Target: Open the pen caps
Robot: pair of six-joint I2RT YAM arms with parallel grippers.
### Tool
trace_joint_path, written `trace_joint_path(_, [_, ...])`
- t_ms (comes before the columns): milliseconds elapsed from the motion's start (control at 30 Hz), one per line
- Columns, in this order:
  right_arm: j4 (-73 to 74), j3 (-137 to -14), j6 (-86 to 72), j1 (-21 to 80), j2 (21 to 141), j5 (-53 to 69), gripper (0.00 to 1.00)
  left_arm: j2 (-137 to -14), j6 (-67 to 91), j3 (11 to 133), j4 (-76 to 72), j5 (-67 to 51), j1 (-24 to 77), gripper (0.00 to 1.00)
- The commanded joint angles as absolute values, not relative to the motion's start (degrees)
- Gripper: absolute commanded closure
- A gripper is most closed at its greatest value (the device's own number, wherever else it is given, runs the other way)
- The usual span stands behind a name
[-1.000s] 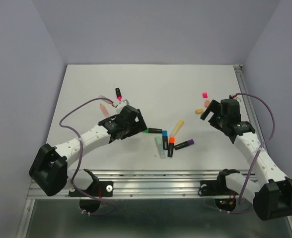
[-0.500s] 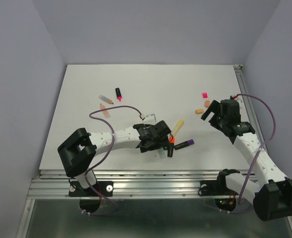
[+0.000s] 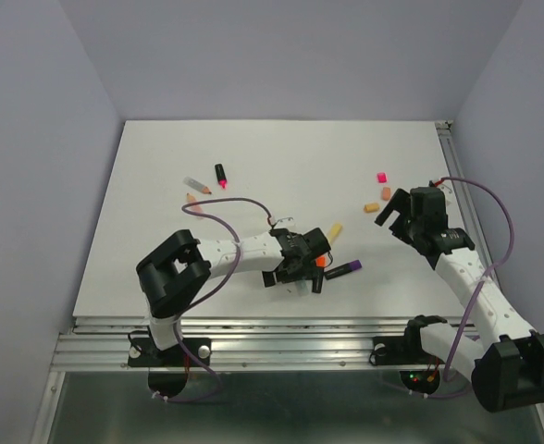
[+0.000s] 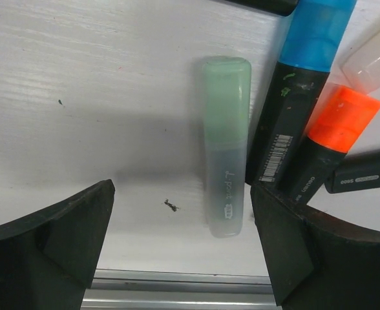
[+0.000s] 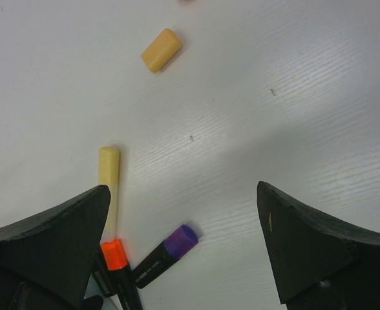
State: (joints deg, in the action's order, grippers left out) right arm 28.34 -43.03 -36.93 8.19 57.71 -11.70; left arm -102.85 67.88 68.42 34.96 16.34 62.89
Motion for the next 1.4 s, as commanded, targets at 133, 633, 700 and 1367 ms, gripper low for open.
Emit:
trace_joint_path(133, [27.9,-42.1,-37.4,8.2,56.8,-13.4,0.00,-104.8,69.3,71.1,39.4,18.7,63.3,0.03])
trace_joint_path(633, [27.9,-42.1,-37.2,8.2,56.8,-13.7,0.00,-106.5,66.2,69.1,34.3,16.9,63.7,0.28])
trace_joint_path(700, [27.9,-42.1,-37.1,8.1,56.6,-13.6,0.00,-105.9,66.2,67.3,32.5,16.2,63.7,0.33])
trace_joint_path(1367, [10.9,-36.2,-36.9,8.3,54.0,22.0,0.00,-87.6,58.2,57.5,25.6,31.8,67.6,1.00])
